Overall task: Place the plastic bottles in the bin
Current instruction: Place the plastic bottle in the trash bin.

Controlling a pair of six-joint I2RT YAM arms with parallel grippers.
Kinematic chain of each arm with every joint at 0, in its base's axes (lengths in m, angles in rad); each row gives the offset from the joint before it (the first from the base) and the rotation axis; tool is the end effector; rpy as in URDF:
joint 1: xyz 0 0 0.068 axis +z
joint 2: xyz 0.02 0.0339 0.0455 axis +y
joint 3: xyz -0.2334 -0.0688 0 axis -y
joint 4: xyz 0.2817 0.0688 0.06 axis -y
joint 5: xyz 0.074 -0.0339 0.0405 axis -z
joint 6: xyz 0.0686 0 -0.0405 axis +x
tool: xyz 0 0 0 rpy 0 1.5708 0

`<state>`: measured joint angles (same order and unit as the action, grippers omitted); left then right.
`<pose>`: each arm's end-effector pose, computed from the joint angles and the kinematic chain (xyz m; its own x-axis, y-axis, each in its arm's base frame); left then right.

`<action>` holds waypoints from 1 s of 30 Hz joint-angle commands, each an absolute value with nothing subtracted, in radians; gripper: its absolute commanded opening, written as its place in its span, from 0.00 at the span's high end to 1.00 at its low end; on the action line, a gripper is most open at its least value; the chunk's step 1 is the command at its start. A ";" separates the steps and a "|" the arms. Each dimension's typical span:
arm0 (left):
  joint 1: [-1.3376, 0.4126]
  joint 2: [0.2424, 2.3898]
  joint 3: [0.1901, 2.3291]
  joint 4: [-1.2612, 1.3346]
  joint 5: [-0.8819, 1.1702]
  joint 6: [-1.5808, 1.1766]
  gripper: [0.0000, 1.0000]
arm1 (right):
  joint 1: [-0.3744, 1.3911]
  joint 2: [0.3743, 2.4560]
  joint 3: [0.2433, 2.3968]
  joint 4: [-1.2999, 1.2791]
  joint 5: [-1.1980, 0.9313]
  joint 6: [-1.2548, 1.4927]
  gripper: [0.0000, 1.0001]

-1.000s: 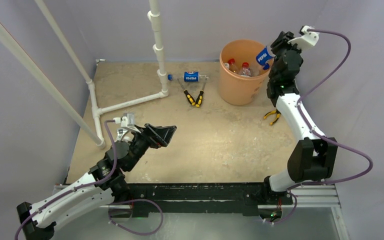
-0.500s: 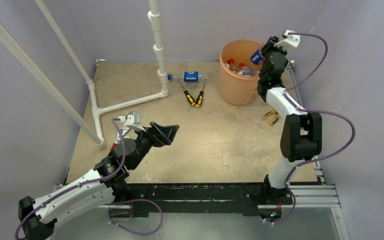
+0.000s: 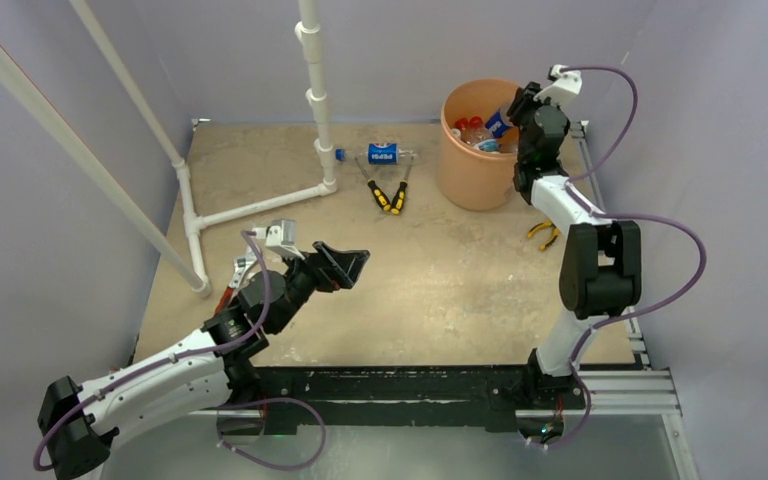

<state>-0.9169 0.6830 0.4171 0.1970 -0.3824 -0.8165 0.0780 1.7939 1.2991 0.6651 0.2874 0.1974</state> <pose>0.1808 -0.1938 0.2352 -0.4003 -0.5892 -0.7019 0.3187 0.6286 -0.7094 0.4858 0.0185 0.2838 0.2056 0.2047 -0.9570 0.1667 0.9563 0.2404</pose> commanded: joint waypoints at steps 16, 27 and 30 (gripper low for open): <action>-0.914 0.590 0.456 0.188 -0.362 -0.828 0.07 | 0.077 1.594 1.426 0.394 0.262 0.325 0.01; -0.914 0.524 0.488 0.038 -0.481 -0.836 0.07 | 0.078 1.371 1.409 0.352 0.197 0.466 0.01; -0.914 0.513 0.509 -0.075 -0.569 -0.863 0.06 | 0.078 1.235 1.257 0.393 0.073 0.539 0.01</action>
<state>-0.9169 0.5312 0.4477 0.0551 -0.4412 -0.8303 0.0765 1.3911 1.3888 0.3588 0.2207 0.4290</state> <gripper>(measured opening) 0.936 0.987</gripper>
